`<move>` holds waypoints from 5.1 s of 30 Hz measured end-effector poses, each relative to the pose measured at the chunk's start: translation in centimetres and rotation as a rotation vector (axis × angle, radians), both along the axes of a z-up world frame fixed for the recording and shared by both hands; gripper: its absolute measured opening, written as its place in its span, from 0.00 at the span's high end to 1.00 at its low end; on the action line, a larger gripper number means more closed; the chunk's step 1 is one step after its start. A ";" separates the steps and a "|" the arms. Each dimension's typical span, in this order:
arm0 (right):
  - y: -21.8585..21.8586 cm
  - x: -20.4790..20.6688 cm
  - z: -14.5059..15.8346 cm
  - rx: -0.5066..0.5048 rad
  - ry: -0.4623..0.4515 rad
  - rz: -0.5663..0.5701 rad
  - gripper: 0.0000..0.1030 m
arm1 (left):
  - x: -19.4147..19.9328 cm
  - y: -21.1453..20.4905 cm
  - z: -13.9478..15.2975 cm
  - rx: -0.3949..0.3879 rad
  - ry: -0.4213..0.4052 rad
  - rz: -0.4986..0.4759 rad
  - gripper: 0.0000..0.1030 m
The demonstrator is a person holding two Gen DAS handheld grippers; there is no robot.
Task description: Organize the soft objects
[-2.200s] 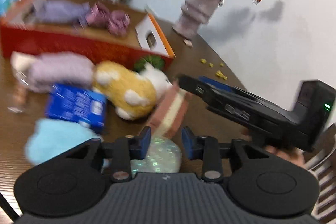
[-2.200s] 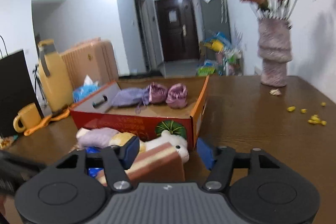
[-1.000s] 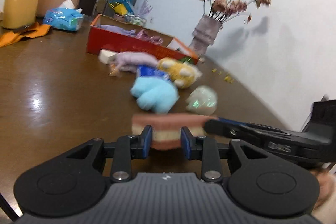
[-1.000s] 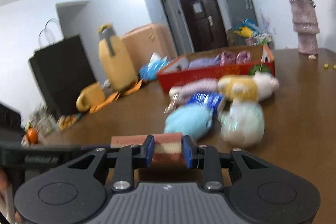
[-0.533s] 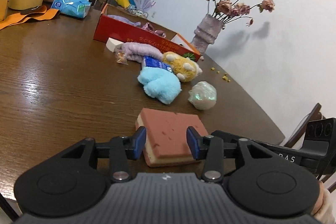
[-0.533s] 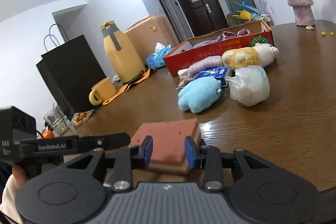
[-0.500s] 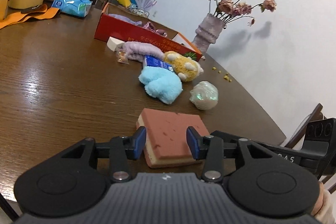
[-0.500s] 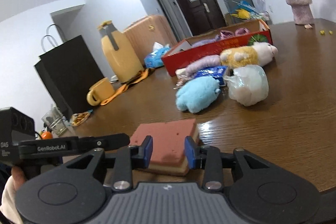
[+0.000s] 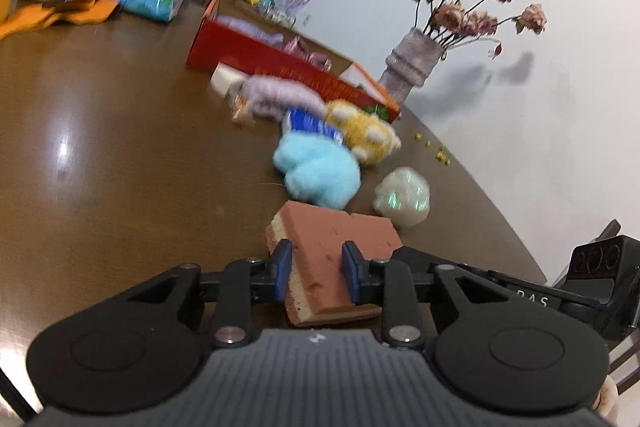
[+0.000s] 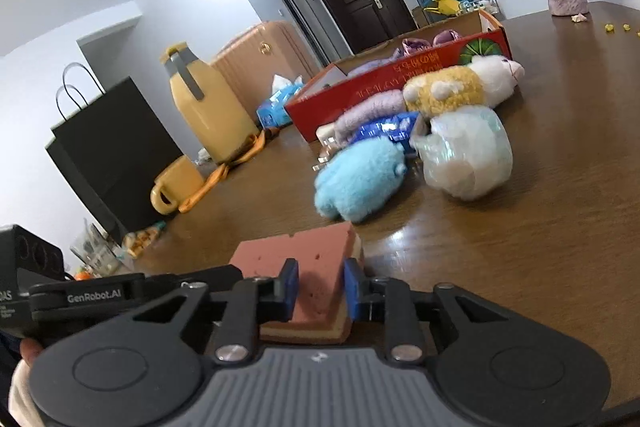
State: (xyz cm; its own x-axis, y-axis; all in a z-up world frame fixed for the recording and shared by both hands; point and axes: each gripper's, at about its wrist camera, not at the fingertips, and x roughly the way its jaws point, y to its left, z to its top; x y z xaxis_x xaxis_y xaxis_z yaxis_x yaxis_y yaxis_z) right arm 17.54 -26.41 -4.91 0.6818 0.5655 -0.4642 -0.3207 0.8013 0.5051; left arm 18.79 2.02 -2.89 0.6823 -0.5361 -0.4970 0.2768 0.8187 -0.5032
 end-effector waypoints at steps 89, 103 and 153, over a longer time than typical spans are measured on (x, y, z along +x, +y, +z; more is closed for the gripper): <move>-2.2 -11.7 3.4 -0.336 -0.499 -0.314 0.00 | -10.1 -2.1 3.7 0.428 -0.454 0.309 0.00; -5.7 1.7 5.0 -0.287 -0.303 -0.305 0.07 | 6.0 -9.6 4.9 0.371 -0.352 0.149 0.02; -8.9 15.5 8.1 0.010 -0.094 -0.194 0.51 | 16.8 -10.9 7.8 0.020 -0.172 -0.073 0.56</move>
State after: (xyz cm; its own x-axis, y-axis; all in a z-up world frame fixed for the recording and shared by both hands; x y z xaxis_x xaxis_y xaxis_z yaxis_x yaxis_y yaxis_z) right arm 33.00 -35.29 3.24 0.8187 0.4235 -0.3878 -0.2069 0.8475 0.4888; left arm 35.55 -8.84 4.87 0.7174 -0.5788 -0.3877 0.4166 0.8025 -0.4271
